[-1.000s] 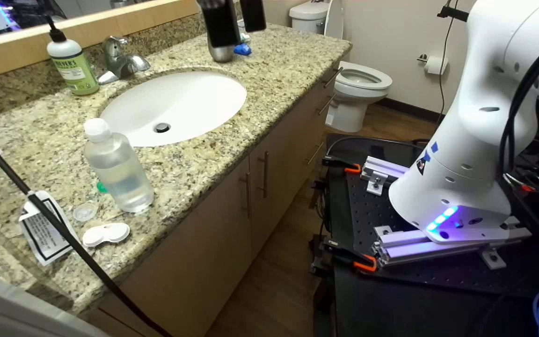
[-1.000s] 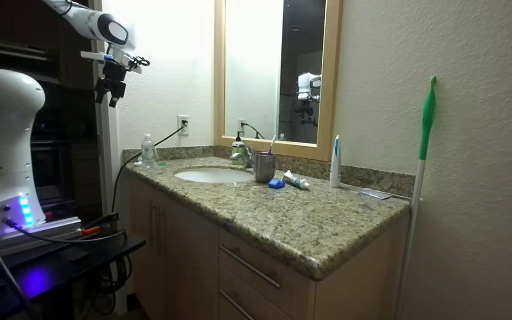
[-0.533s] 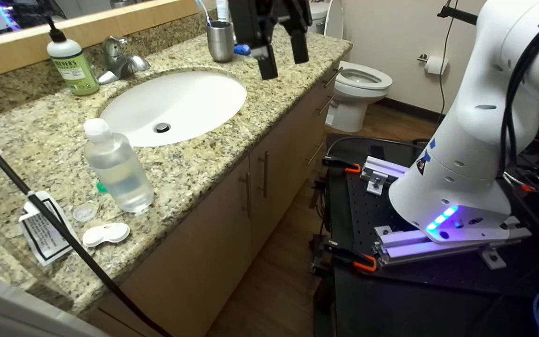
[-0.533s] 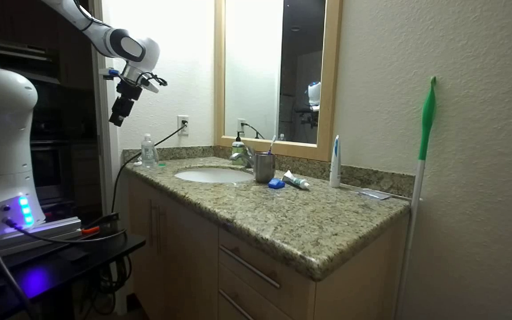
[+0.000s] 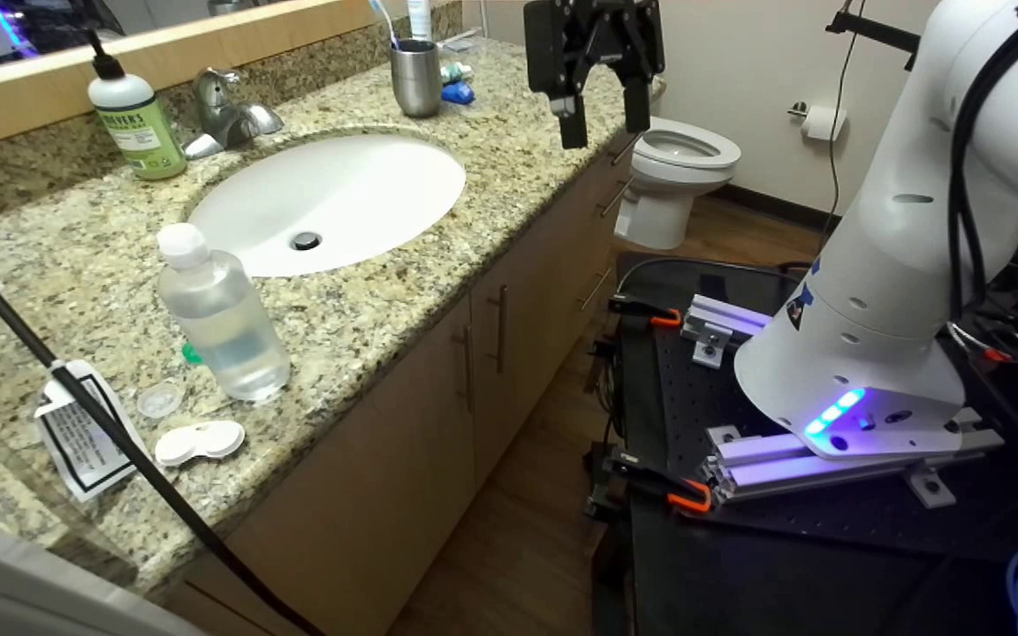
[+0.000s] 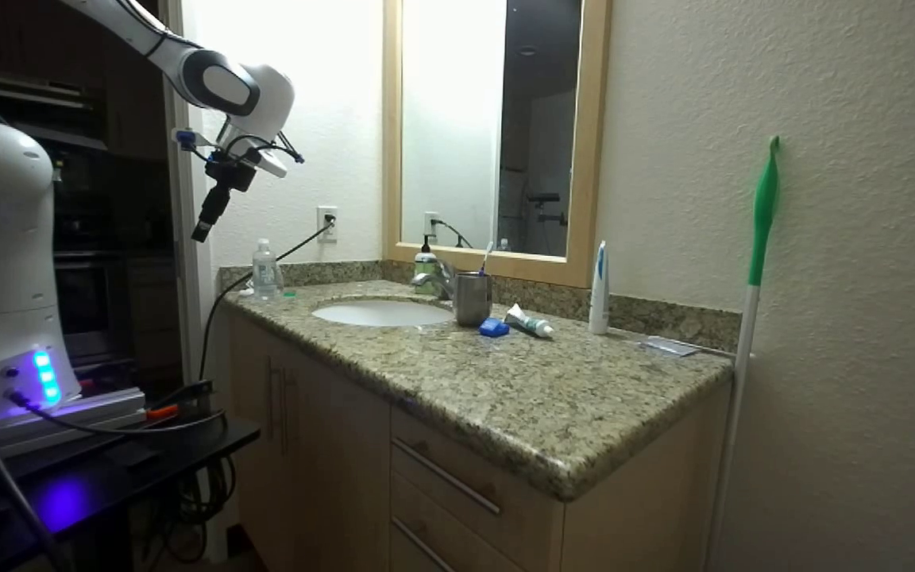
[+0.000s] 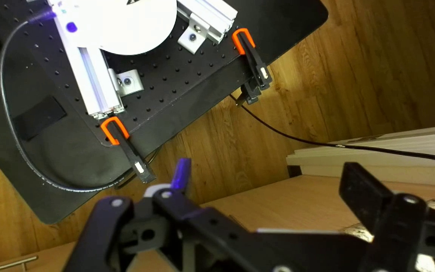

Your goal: Move the pump bottle to the right

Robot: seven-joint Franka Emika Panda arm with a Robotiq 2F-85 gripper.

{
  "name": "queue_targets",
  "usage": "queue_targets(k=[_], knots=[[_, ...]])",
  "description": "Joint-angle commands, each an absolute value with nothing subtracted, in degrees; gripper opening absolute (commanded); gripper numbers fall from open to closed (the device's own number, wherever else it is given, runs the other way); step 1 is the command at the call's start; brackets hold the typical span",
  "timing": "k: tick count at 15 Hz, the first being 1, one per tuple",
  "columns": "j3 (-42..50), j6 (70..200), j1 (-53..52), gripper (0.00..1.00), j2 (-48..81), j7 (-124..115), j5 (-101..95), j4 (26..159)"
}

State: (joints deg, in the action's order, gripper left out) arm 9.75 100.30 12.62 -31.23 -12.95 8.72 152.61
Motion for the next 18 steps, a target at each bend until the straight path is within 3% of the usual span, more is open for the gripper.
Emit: queue_targets(k=[1, 7, 18], knots=[[8.1, 105.8, 15.9, 1.0, -25.7, -20.0, 6.4, 150.6], [13.3, 115.9, 21.1, 1.0, -20.3, -25.9, 6.4, 141.1], [12.8, 114.4, 20.3, 1.0, -22.2, -23.7, 5.2, 143.6]])
